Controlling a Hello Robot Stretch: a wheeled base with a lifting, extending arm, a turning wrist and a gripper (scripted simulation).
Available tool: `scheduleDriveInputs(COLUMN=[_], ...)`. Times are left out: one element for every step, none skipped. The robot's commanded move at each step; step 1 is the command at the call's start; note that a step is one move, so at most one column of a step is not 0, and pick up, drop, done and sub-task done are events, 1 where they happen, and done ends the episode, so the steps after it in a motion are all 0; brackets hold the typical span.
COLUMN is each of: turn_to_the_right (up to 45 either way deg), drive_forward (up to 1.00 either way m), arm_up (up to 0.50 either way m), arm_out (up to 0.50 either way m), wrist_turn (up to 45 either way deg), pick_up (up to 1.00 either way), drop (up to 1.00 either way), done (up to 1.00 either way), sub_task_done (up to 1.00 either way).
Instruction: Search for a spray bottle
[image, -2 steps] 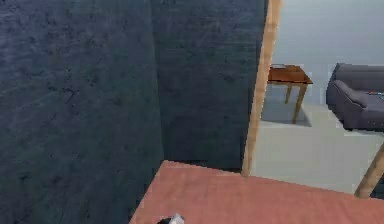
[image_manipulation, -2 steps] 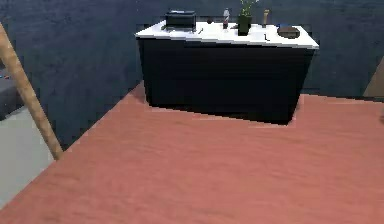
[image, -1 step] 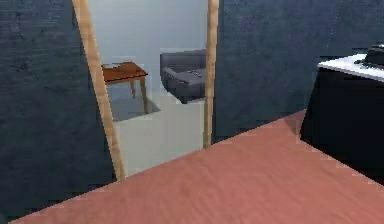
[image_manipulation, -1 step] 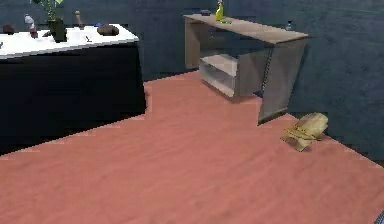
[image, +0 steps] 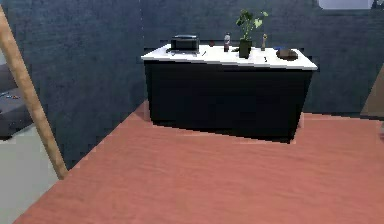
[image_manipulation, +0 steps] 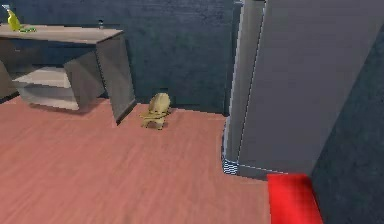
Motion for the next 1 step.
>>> scheduleDriveInputs(turn_to_the_right=[6.0], drive_forward=[0.00], arm_up=[0.00], arm_out=[0.00], wrist_turn=[0.0], pick_up=[0.00], drop=[0.00], done=[0.00], sub_task_done=[0.00])
